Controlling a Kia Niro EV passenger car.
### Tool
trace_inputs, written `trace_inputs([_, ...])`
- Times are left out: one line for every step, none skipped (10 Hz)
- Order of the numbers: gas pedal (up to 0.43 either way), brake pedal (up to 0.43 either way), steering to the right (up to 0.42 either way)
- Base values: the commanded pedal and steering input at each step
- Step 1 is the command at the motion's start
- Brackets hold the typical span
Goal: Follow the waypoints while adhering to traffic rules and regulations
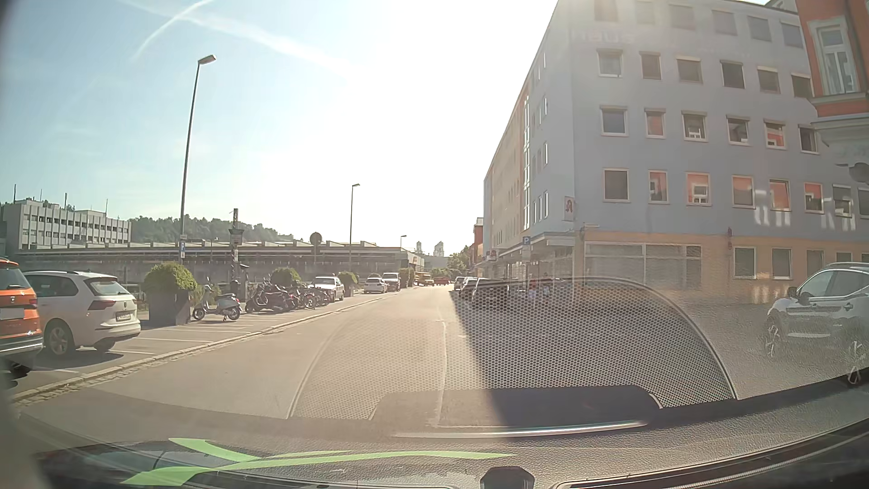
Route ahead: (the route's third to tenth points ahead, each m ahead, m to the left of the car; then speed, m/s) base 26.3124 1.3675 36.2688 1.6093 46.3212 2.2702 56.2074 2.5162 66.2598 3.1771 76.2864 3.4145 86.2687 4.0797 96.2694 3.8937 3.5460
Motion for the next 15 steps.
trace_inputs([0.000, 0.073, -0.014])
trace_inputs([0.000, 0.049, -0.015])
trace_inputs([0.000, 0.037, -0.015])
trace_inputs([0.000, 0.037, -0.014])
trace_inputs([0.000, 0.037, -0.015])
trace_inputs([0.000, 0.043, -0.015])
trace_inputs([0.000, 0.055, -0.015])
trace_inputs([0.000, 0.055, -0.015])
trace_inputs([0.000, 0.067, -0.014])
trace_inputs([0.000, 0.073, -0.015])
trace_inputs([0.000, 0.079, -0.014])
trace_inputs([0.000, 0.091, -0.015])
trace_inputs([0.000, 0.110, -0.015])
trace_inputs([0.000, 0.116, -0.015])
trace_inputs([0.000, 0.110, -0.015])
